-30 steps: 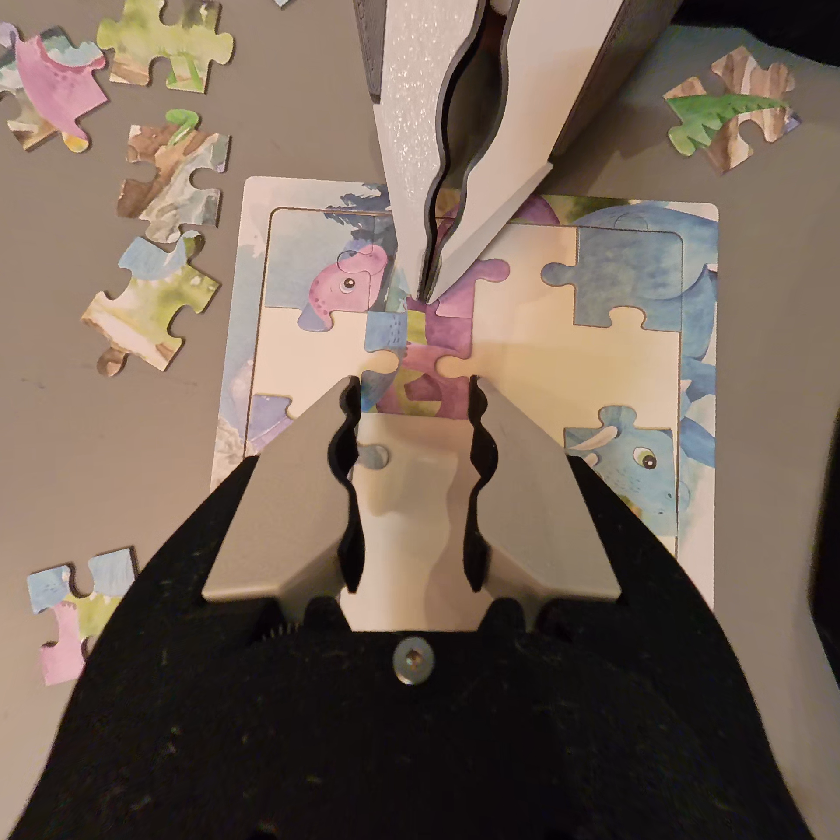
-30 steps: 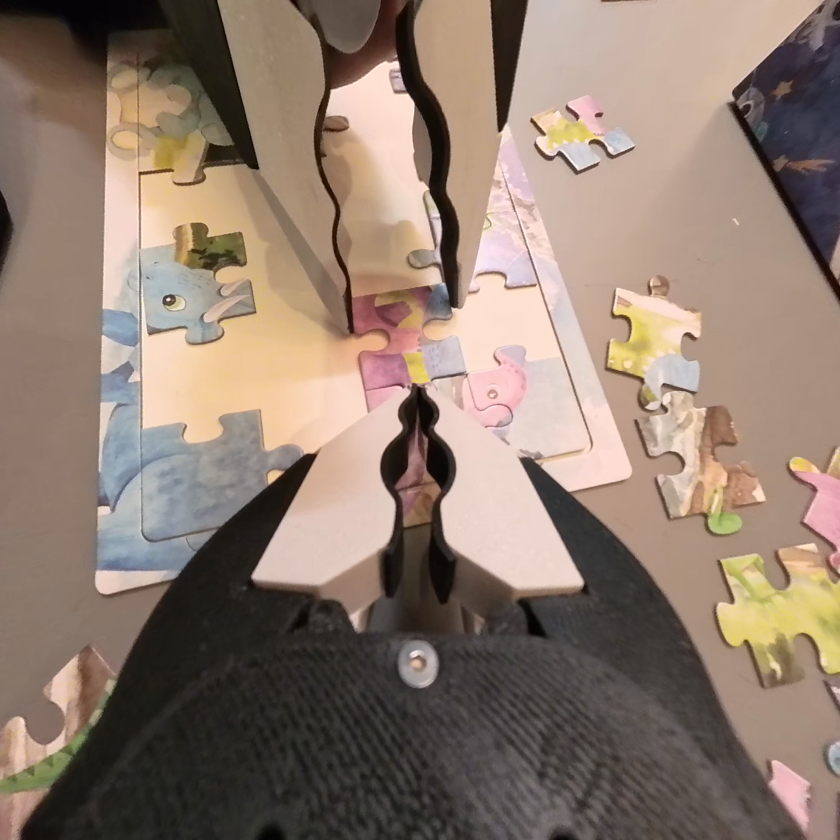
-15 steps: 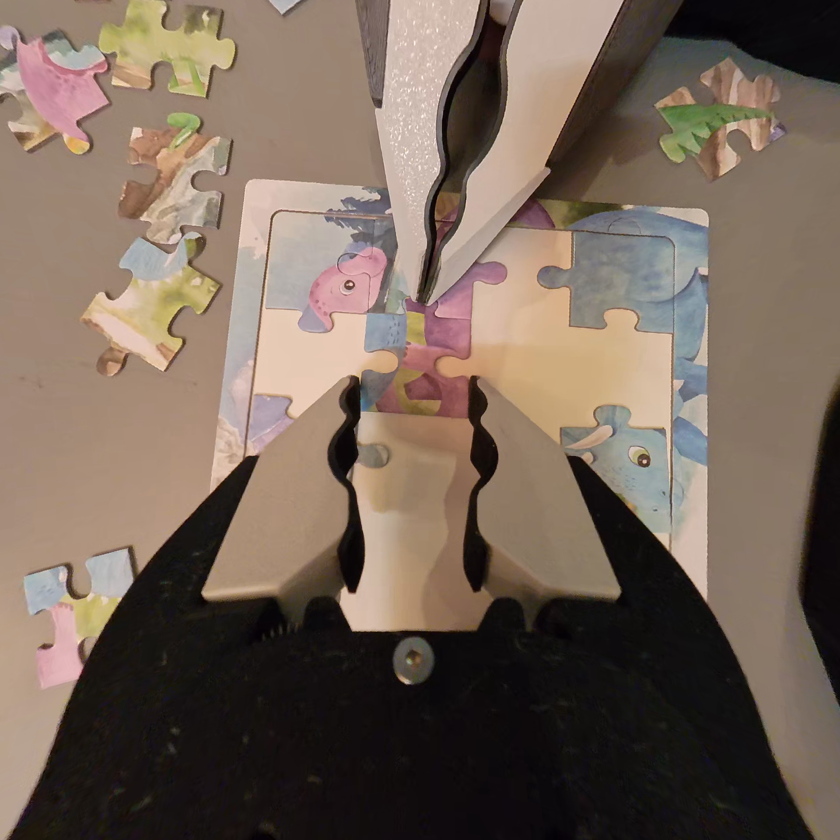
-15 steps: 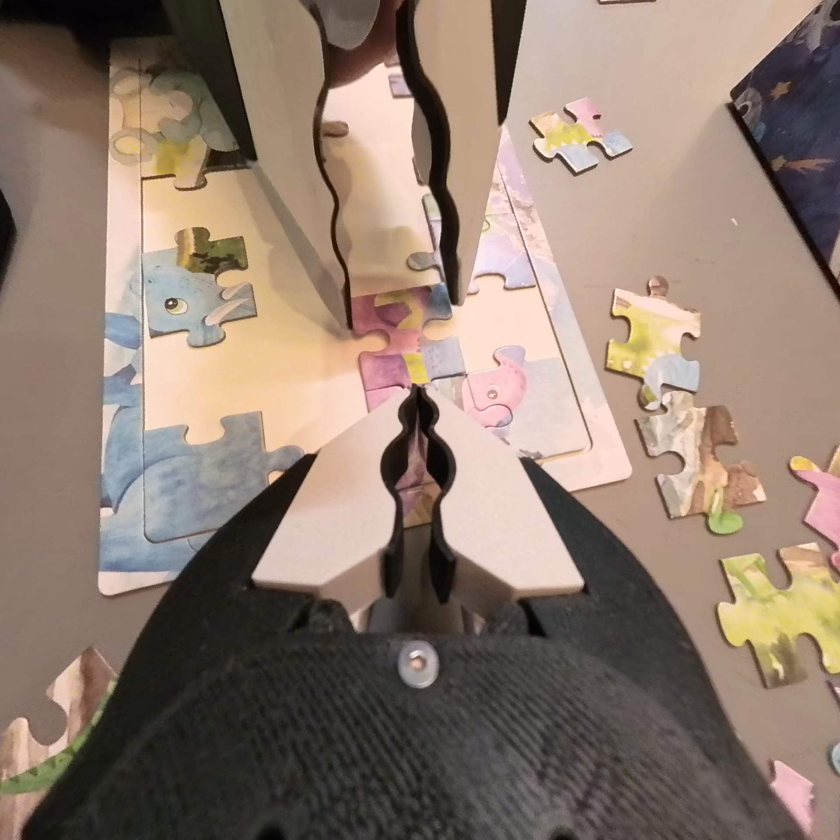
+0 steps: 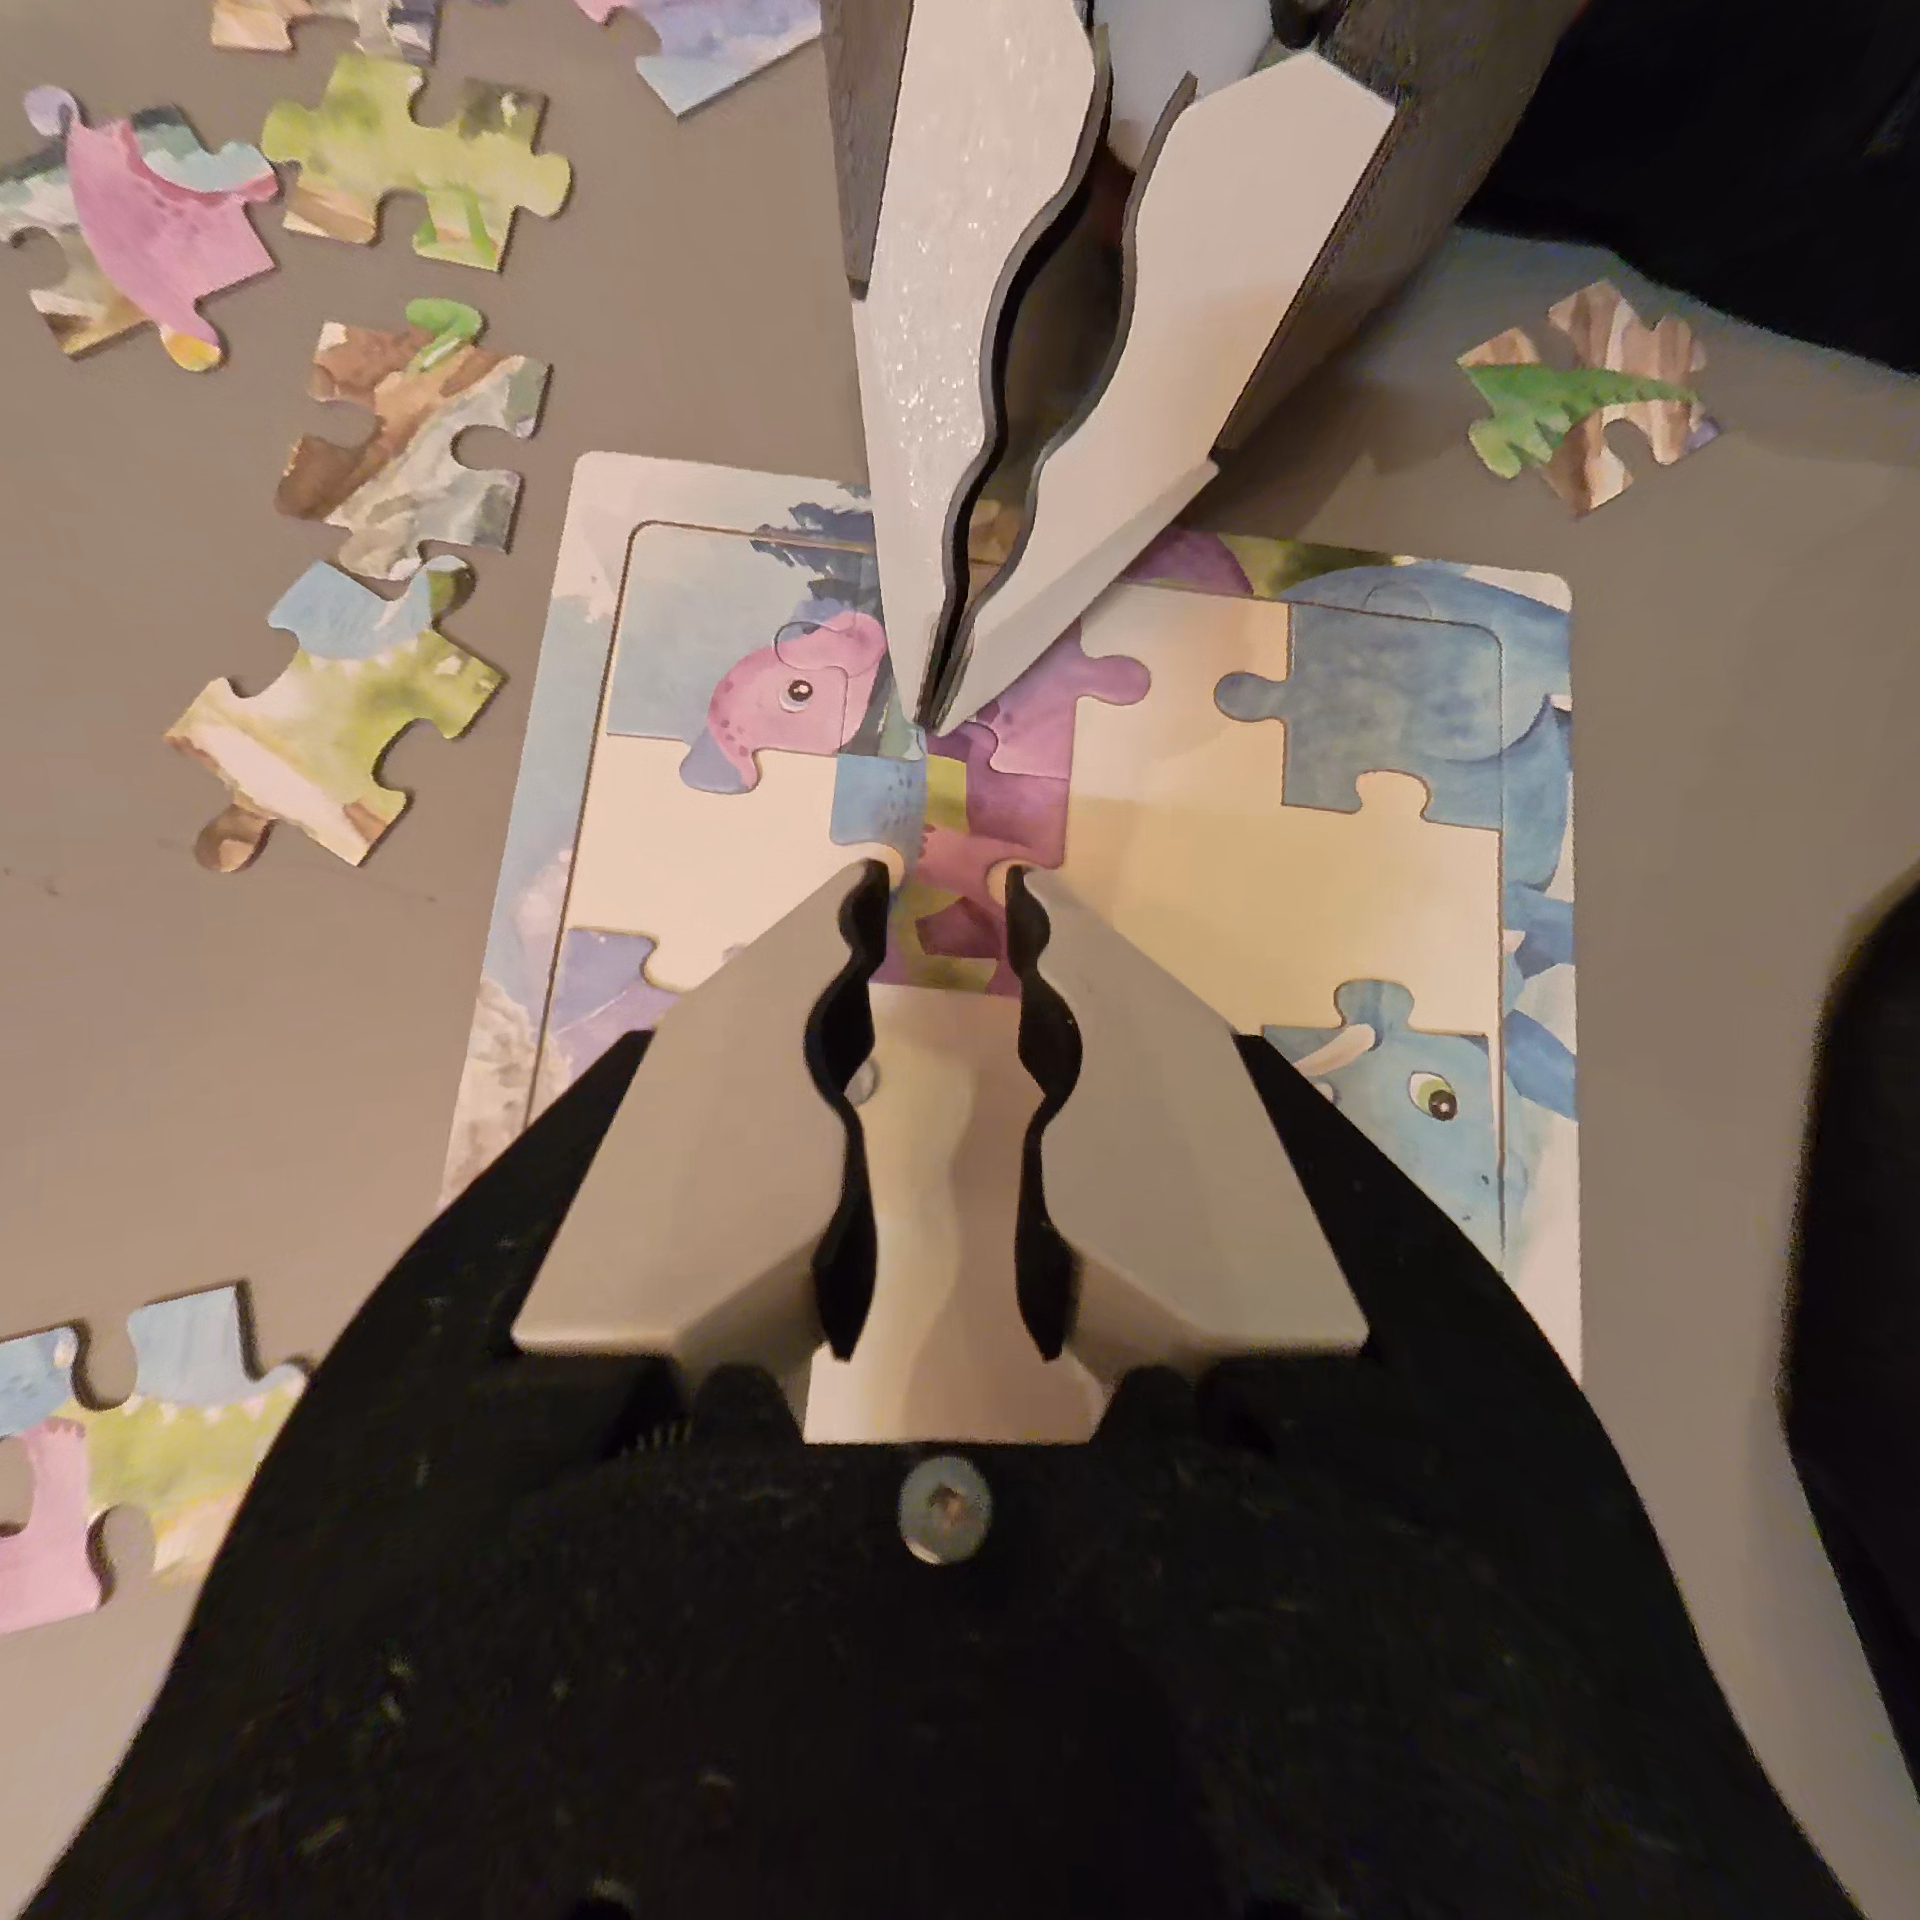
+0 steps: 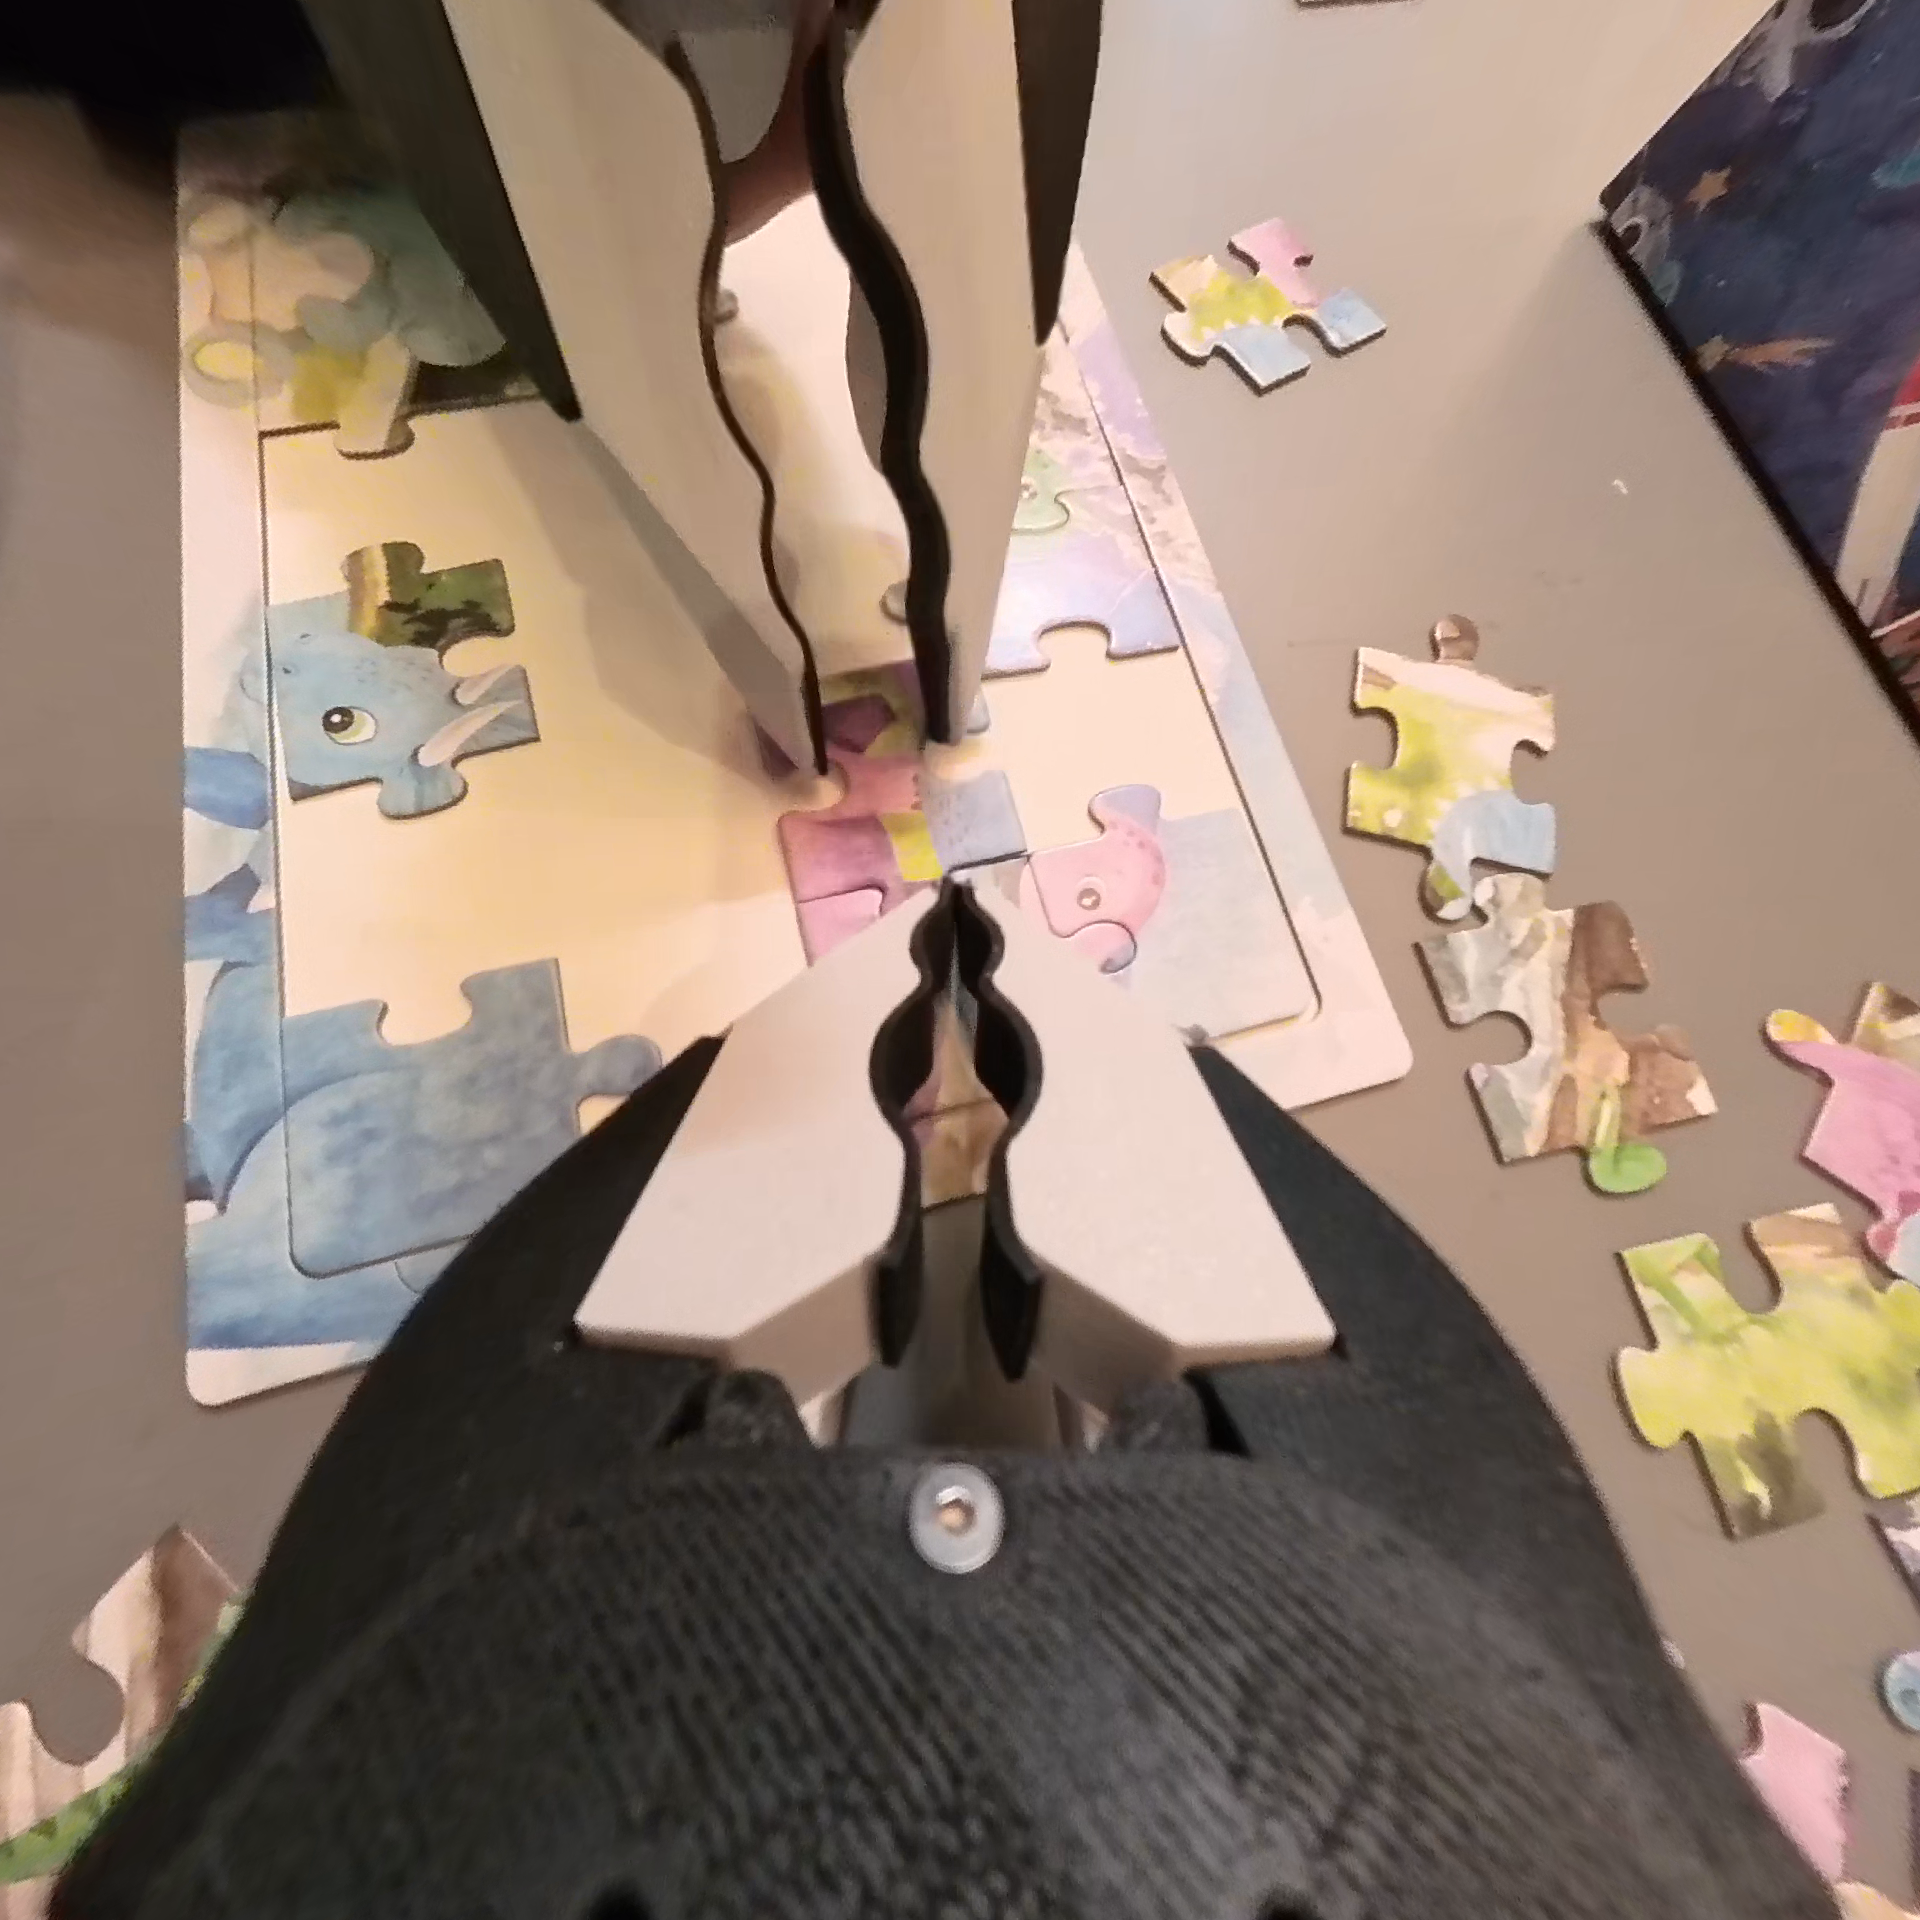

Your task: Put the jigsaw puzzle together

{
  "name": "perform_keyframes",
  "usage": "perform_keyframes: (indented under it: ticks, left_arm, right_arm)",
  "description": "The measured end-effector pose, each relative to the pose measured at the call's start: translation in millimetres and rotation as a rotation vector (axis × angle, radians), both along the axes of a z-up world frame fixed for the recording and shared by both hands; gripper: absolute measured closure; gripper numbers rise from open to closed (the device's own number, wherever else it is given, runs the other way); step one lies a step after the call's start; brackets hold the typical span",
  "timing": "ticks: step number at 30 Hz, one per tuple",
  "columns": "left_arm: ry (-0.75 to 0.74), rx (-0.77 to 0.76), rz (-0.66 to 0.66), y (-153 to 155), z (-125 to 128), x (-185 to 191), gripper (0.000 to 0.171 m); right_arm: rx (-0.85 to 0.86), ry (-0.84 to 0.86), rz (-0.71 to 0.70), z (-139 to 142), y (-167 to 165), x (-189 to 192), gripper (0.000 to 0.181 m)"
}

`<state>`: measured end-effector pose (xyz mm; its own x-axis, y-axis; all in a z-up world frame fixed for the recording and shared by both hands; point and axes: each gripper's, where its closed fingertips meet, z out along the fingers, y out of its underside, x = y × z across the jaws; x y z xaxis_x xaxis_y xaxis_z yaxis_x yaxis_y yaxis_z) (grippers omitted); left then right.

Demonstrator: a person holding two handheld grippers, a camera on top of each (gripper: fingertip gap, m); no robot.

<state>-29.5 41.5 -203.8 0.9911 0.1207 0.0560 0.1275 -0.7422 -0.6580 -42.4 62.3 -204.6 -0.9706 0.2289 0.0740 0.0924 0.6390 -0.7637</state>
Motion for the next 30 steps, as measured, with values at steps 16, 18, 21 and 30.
perform_keyframes:
  ticks: [16, 18, 21, 30]
  left_arm:
    - [0.006, -0.028, 0.014, -0.5, -7.3, -0.8, 0.153]
    - [0.006, -0.022, 0.011, -0.9, -6.0, -1.1, 0.15]
    - [0.055, -0.019, 0.047, -9.5, 2.0, -15.9, 0.148]
    - [0.027, 0.194, 0.242, -39.8, 37.5, -67.6, 0.153]
  right_arm:
    - [0.009, 0.014, 0.001, 1.2, 0.1, 0.3, 0.181]
    - [-0.015, 0.023, -0.018, 6.9, 2.8, -3.4, 0.181]
    - [-0.054, 0.058, -0.064, 18.2, 9.6, -12.3, 0.181]
    - [-0.24, 0.134, -0.248, 52.1, 36.7, -45.9, 0.181]
